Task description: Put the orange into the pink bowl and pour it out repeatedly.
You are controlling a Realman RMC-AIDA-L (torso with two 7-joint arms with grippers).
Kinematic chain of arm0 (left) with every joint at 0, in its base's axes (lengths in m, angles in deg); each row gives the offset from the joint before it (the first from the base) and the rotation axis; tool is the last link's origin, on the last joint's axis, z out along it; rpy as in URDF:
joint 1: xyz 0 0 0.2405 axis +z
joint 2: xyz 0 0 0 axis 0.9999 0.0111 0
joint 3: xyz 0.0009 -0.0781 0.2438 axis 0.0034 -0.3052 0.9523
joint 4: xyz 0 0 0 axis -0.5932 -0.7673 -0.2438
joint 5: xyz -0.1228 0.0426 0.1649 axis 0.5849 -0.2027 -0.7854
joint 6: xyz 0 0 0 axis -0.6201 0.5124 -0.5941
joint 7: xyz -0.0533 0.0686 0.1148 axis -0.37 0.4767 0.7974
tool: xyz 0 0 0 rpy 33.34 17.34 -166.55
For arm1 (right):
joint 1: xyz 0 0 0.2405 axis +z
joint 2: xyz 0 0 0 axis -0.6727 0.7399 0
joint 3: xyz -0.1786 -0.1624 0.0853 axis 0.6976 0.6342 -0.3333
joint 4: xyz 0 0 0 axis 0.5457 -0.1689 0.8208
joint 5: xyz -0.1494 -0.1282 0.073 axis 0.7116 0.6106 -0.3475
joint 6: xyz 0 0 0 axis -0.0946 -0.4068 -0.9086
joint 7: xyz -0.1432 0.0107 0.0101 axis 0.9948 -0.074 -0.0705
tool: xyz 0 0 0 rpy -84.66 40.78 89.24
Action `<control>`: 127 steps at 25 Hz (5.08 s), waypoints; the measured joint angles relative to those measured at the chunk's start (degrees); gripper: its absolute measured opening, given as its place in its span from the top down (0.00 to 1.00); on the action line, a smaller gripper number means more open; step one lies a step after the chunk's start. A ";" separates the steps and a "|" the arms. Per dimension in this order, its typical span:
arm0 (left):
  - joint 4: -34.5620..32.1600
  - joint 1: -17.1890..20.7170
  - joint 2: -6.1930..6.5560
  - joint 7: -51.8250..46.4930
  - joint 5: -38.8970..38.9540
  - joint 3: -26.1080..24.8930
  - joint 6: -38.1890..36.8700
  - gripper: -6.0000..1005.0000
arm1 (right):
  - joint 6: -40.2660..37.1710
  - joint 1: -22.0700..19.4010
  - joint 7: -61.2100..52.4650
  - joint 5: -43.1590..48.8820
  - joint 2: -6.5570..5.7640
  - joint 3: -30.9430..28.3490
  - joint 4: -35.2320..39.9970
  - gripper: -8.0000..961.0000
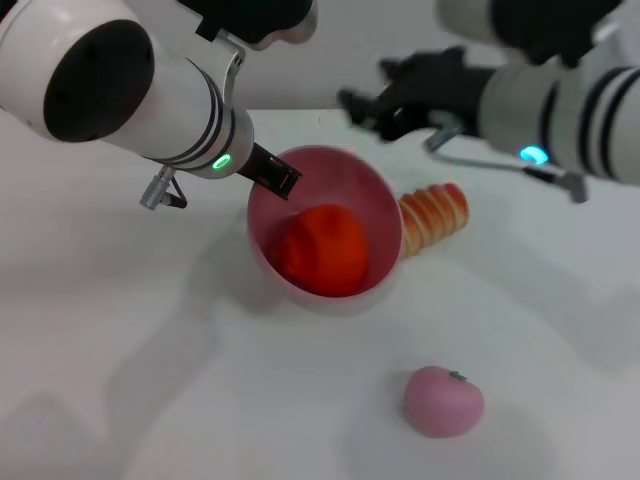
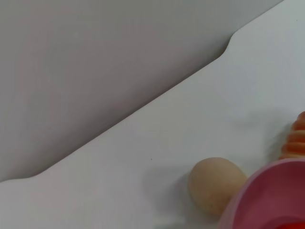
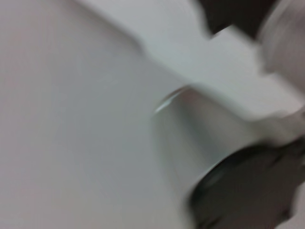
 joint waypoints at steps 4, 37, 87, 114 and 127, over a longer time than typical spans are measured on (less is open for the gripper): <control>-0.02 0.00 0.00 0.13 0.05 0.02 0.00 0.95 | -4.14 -4.27 0.00 5.54 0.21 -1.31 3.20 0.45; 2.97 1.75 0.45 0.82 8.53 -2.93 3.07 0.95 | -38.07 -13.31 1.56 9.70 0.17 3.48 -10.87 0.40; 2.66 4.52 0.64 0.97 -3.34 -8.21 -17.71 0.38 | -48.12 -12.11 1.21 9.38 0.01 3.34 -17.79 0.21; 31.40 26.86 0.17 -7.94 -9.17 -7.77 -98.87 0.18 | -88.06 -14.28 -8.18 7.80 -0.10 -0.48 -48.76 0.21; 38.12 23.53 0.41 -6.79 -6.49 -9.45 -103.11 0.18 | -88.17 -11.22 -8.58 5.86 -0.03 -2.05 -52.07 0.21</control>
